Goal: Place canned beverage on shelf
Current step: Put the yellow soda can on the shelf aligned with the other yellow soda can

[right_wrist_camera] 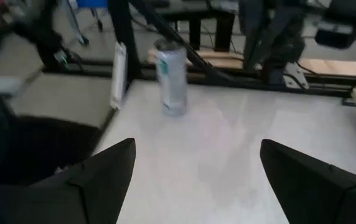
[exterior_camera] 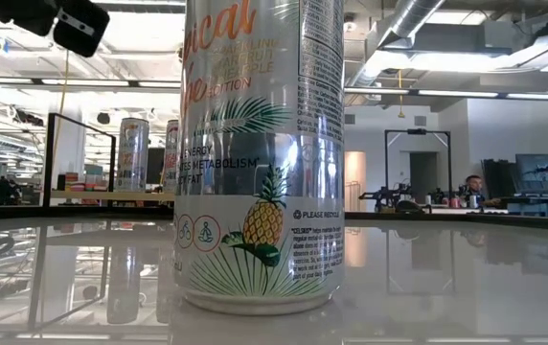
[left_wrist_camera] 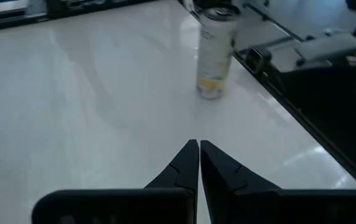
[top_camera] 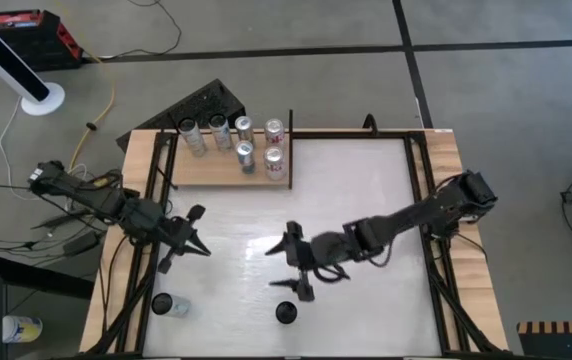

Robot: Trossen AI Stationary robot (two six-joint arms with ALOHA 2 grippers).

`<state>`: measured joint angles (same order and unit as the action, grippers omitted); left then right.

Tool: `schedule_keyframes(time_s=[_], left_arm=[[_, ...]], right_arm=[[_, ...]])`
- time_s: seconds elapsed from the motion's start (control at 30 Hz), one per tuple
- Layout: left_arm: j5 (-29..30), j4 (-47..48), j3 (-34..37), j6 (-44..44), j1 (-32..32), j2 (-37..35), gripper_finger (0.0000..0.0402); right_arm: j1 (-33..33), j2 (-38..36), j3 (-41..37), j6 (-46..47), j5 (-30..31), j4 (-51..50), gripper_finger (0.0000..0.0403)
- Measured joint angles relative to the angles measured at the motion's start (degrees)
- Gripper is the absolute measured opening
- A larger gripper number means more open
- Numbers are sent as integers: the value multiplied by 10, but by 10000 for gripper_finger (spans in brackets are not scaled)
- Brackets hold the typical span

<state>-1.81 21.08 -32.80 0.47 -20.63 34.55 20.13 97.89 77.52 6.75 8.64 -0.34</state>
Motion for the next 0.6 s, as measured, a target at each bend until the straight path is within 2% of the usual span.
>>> schedule_keyframes(time_s=[0.23,0.43,0.6], left_arm=[[8,-9,0,45,-25,4,50],[15,-35,0,88,-26,4,126],[64,-43,0,89,-25,4,189]], right_arm=[[79,0,16,112,103,-22,367],[143,-1,27,189,177,-47,371],[173,15,28,234,249,-63,390]])
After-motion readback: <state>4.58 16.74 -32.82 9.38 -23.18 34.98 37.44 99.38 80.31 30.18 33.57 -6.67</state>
